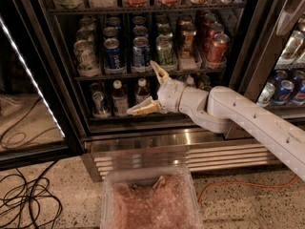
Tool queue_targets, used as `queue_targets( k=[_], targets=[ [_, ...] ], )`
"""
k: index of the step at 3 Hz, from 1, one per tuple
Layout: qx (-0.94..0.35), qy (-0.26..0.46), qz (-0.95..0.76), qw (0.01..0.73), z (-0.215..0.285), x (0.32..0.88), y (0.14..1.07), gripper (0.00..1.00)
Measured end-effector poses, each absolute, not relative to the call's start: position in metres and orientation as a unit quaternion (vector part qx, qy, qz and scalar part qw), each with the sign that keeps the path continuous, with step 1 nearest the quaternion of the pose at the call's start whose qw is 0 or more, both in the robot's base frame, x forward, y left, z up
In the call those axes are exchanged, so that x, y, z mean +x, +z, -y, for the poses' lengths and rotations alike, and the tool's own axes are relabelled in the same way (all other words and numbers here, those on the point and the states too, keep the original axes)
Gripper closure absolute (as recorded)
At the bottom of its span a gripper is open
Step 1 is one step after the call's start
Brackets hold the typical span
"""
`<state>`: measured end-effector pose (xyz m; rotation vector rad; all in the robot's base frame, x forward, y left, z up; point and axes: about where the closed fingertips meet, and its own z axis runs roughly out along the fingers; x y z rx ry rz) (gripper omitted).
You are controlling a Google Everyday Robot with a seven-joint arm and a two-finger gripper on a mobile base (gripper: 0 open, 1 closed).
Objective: Pick pepsi can from middle shelf of fridge
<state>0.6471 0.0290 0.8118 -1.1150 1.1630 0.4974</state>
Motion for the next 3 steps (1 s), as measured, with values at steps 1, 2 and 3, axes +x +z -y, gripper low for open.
queue_targets(
  k=[1, 2, 3],
  targets=[
    [-0.483, 0.191, -0.537, 0.665, -0.0213, 0.6581, 0.8136, 0.00],
    [-0.483, 0.191, -0.537, 0.665, -0.0213, 0.6582, 0.8136, 0.00],
    [-0.469, 0.194, -0.538, 0.674, -0.0245, 0.6647, 0.8147, 0.00]
  ],
)
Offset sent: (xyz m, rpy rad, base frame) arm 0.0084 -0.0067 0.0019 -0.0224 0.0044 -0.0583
